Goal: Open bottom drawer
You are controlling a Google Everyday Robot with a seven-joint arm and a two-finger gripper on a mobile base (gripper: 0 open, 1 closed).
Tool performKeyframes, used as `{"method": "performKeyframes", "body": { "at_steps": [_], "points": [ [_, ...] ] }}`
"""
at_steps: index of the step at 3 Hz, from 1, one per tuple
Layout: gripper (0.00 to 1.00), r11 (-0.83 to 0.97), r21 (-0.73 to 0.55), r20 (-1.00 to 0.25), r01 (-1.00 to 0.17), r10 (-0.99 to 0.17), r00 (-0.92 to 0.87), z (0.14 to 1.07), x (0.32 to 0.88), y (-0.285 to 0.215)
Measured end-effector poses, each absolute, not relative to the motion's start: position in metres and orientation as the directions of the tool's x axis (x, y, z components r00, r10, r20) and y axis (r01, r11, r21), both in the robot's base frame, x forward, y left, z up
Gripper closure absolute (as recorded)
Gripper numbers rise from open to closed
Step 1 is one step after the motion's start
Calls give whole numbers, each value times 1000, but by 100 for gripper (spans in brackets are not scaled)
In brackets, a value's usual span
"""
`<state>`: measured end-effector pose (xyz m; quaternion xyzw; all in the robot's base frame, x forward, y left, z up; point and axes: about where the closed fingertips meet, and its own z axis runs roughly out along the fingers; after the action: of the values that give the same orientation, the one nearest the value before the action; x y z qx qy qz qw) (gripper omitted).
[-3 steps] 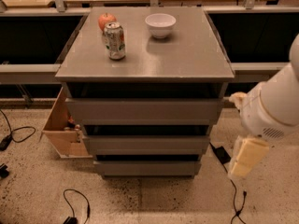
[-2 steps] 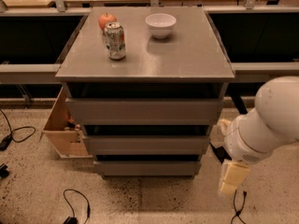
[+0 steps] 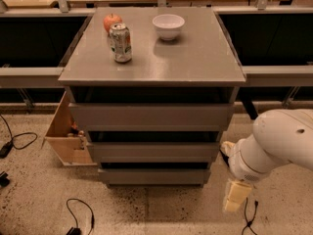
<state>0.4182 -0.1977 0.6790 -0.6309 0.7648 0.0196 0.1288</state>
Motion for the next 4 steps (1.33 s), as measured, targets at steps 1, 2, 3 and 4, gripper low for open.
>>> {"method": "performKeyframes", "body": {
  "at_steps": [1,2,3,4],
  "points": [
    [0,198,-103,-240,-975,-956,-169,646,432,-192],
    [0,196,-58,-253,-979,-951,-175,564,455,-182],
    [0,201,-55,-252,-978,-951,-181,490,470,-176],
    [0,185,-87,-236,-979,-958,-160,433,495,-171]
  ]
}}
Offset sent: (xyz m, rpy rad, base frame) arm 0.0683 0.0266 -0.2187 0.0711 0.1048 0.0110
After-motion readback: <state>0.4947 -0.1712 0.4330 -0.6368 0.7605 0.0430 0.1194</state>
